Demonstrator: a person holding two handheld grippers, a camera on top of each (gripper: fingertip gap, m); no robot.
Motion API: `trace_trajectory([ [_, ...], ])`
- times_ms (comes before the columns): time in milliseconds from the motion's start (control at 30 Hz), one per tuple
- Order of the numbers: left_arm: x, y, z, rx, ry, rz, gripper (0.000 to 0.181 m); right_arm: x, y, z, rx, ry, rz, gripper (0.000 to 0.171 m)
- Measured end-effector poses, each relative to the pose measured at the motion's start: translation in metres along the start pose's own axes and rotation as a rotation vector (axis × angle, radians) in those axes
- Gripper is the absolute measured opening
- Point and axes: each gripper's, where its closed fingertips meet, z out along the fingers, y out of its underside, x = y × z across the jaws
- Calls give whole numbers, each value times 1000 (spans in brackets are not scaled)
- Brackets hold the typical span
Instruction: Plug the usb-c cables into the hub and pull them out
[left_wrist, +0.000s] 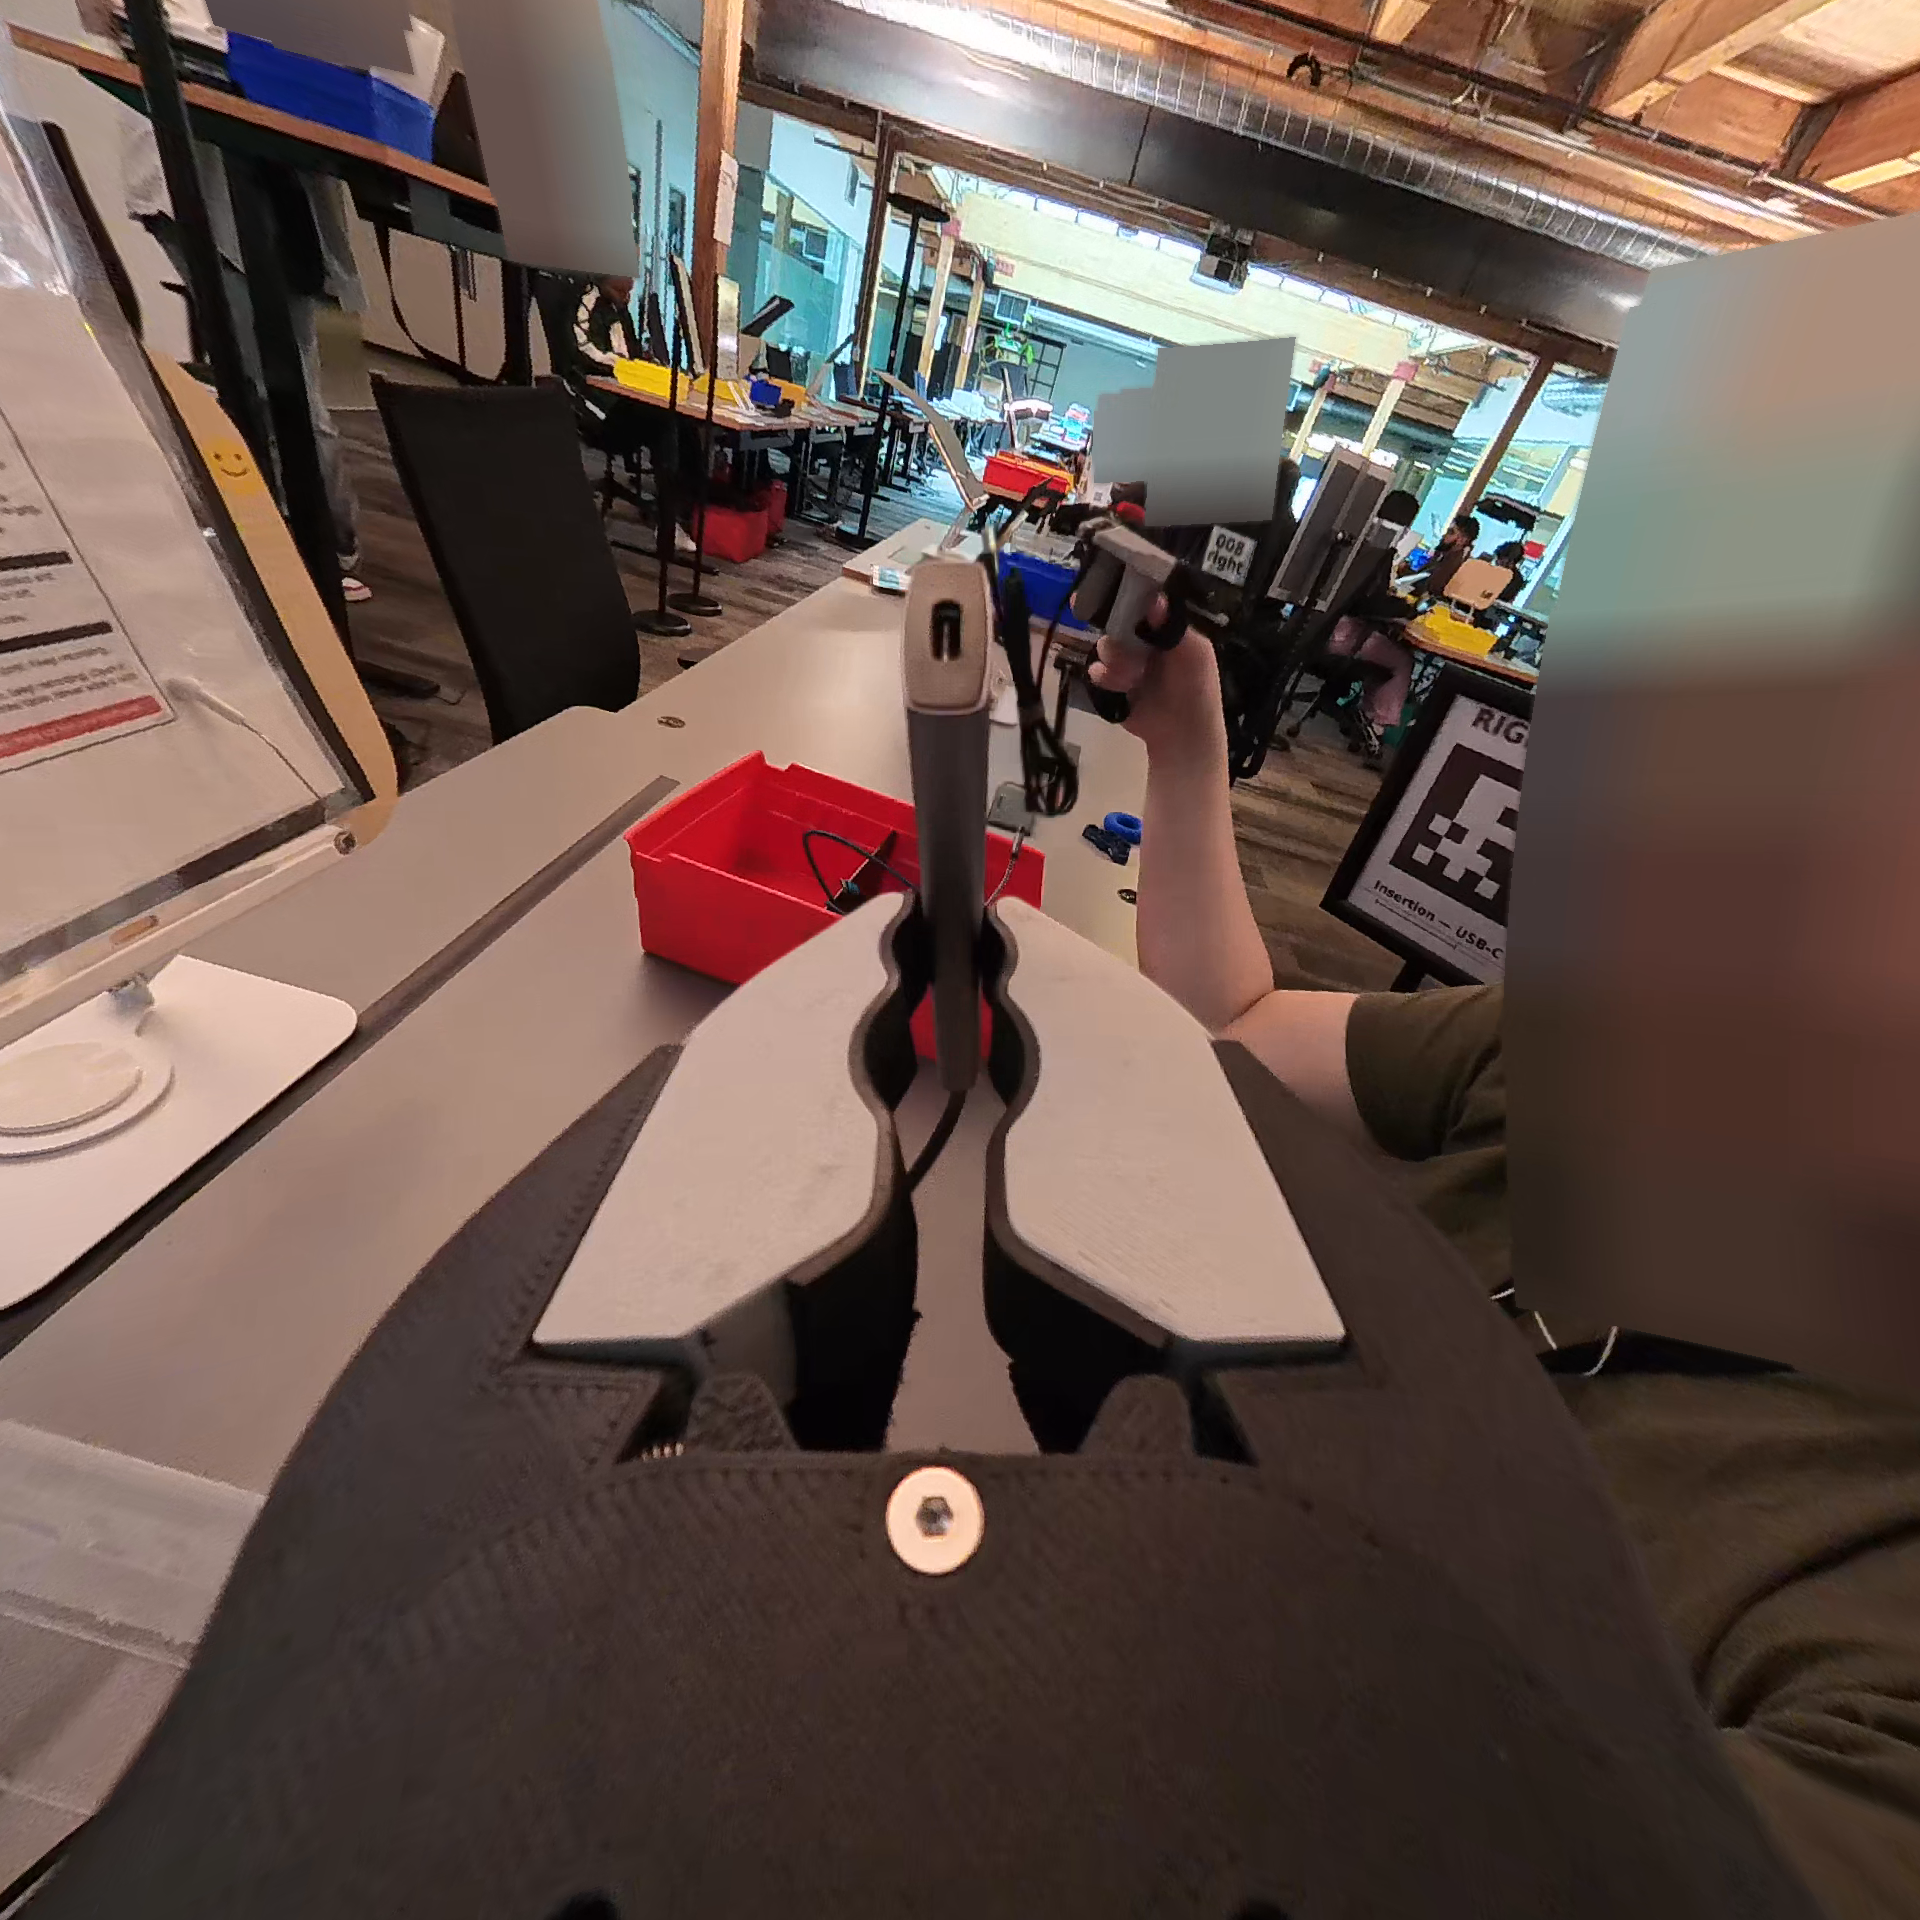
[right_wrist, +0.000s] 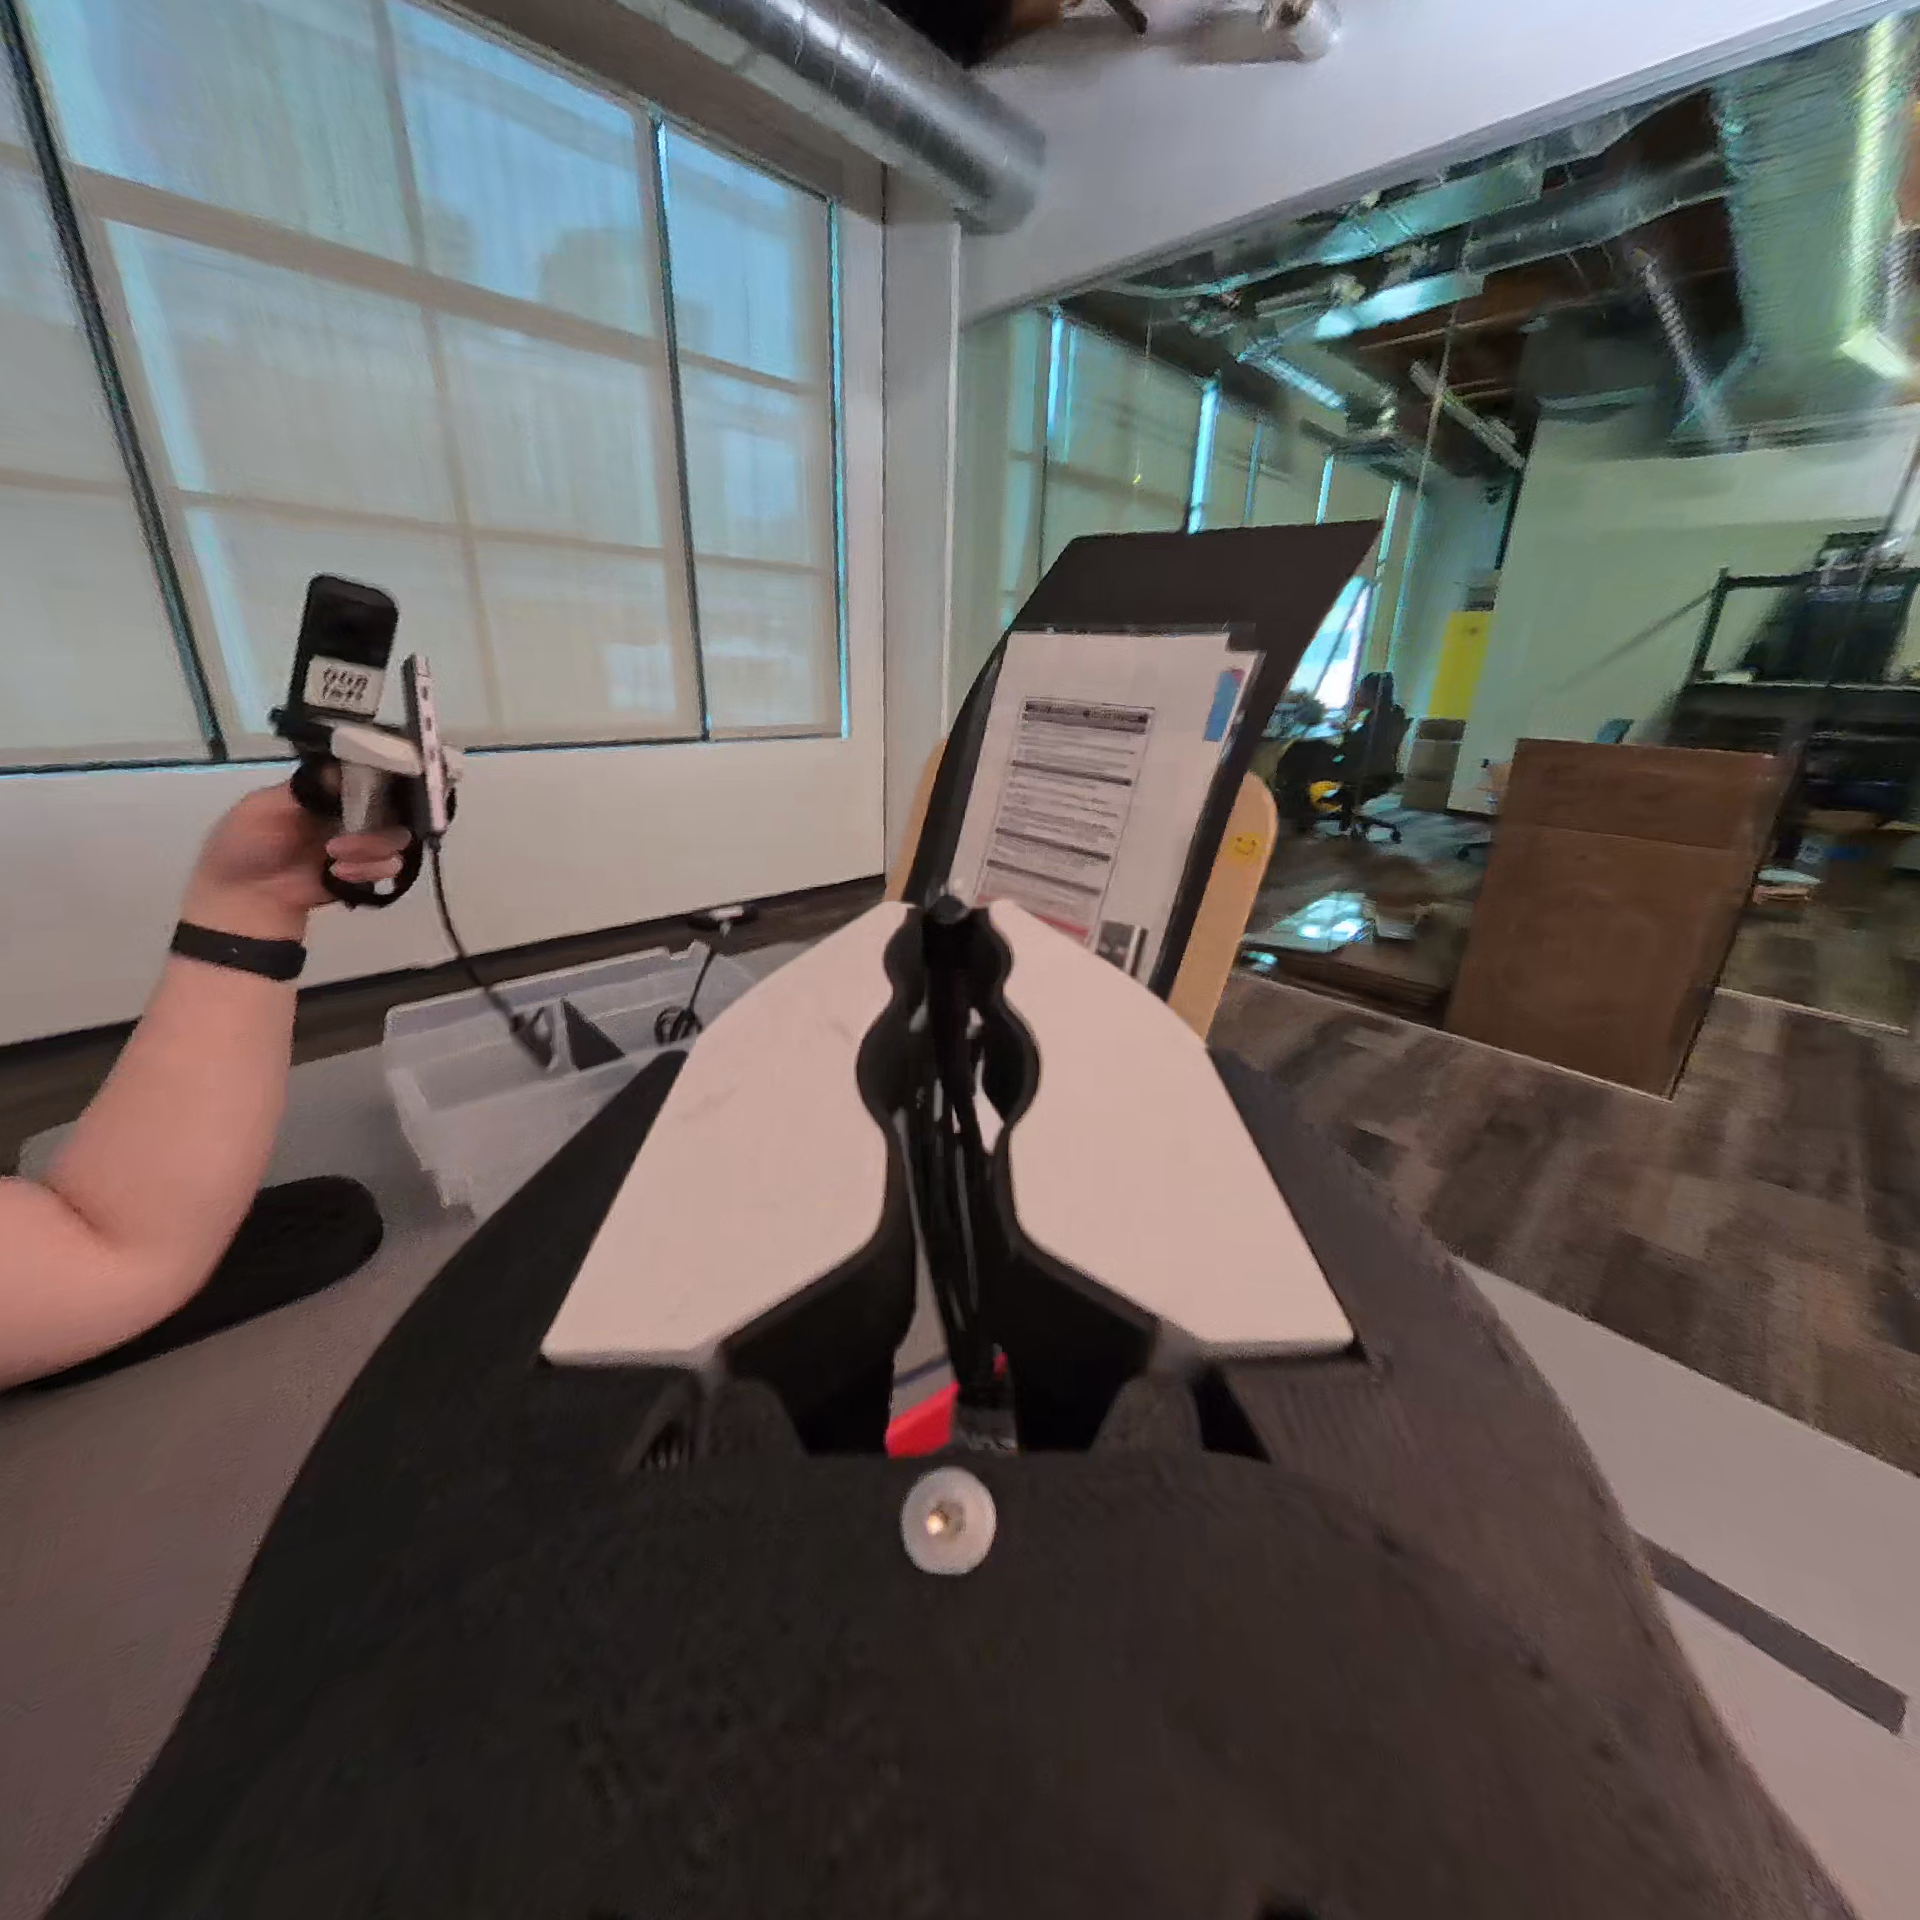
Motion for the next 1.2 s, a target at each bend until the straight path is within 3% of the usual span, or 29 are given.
trace_trajectory([
  [33, 0, 1, 4, -8, 0, -1, 8, 0, 7, -1, -36, -28, 5, 9],
  [100, 0, 3, 12, -29, 11, -4, 8, -2, 41, -1, -193, -105, 11, 9],
  [233, 2, 12, 32, -90, 39, -10, 8, -1, 145, 1, -615, -272, -6, 9],
  [300, 1, 18, 43, -126, 48, -18, 8, -5, 180, 8, -749, -350, 75, 9],
  [500, 1, 31, 67, -201, 67, -28, 8, -15, 223, 49, -908, -398, 65, 10],
  [700, 1, 31, 68, -203, 71, -30, 8, -21, 264, 29, -1160, -419, 81, 11],
  [800, 1, 28, 65, -185, 66, -30, 8, -15, 268, 27, -1158, -400, 156, 12],
  [933, 2, 29, 67, -189, 74, -31, 8, -6, 251, 37, -1070, -331, 32, 38],
  [1067, 3, 37, 82, -235, 97, -43, 8, -12, 197, 77, -835, -210, -157, 62],
  [1133, 3, 45, 93, -268, 114, -53, 8, -35, 159, 107, -653, -195, -226, 62],
  [1200, 4, 53, 107, -305, 129, -62, 8, -85, 124, 134, -436, -311, -165, 57],
])
